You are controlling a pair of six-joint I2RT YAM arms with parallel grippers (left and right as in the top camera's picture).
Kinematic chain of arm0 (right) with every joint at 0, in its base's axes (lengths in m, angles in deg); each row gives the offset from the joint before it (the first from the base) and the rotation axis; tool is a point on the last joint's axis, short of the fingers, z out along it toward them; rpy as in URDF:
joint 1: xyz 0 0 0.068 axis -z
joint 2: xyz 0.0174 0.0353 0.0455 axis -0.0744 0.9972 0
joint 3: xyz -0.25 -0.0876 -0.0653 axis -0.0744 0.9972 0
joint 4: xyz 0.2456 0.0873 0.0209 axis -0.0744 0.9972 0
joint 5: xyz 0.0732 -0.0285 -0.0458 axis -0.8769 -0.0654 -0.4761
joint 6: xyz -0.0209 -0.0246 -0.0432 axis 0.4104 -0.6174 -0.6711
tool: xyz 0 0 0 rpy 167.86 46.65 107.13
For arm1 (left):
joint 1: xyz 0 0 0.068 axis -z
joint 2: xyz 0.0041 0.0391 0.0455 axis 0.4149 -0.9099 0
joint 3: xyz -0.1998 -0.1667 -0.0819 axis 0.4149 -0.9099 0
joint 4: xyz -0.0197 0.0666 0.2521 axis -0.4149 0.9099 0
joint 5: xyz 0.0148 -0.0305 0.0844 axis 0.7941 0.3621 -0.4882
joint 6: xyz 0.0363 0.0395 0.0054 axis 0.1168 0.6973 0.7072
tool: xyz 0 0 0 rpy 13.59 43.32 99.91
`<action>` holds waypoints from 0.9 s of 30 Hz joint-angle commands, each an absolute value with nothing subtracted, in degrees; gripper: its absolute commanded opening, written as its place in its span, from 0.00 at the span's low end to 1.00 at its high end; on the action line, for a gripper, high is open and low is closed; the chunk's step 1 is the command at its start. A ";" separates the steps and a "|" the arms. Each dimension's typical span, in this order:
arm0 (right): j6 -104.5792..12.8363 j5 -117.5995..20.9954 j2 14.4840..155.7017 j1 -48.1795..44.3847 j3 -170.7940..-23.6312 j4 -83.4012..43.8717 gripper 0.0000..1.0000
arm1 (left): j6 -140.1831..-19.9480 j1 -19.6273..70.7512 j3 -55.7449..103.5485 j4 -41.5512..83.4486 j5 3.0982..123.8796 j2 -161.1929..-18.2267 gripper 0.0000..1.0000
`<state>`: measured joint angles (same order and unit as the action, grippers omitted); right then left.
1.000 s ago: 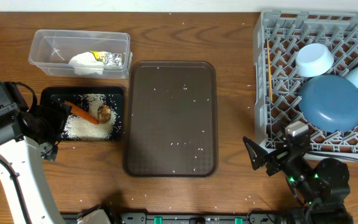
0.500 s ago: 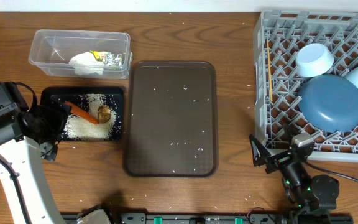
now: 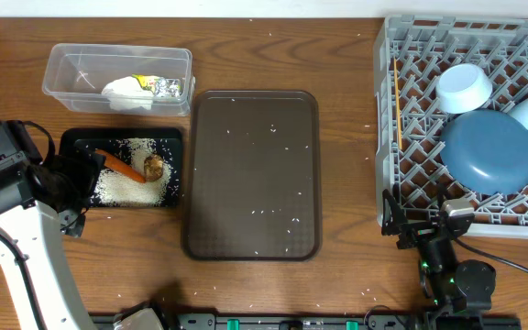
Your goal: Sort waste into correct bins and load items into the dishwasher rack
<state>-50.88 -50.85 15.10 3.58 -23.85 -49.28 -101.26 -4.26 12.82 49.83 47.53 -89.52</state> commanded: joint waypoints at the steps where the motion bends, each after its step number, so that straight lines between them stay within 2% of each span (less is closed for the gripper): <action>1: -55.36 -48.16 14.59 4.21 -23.65 -48.93 0.99 | -101.78 -4.46 12.82 50.14 47.18 -89.22 0.98; 27: -56.21 -48.18 14.64 4.26 -23.65 -48.98 0.99 | -101.76 -4.46 12.82 50.14 47.18 -89.22 0.98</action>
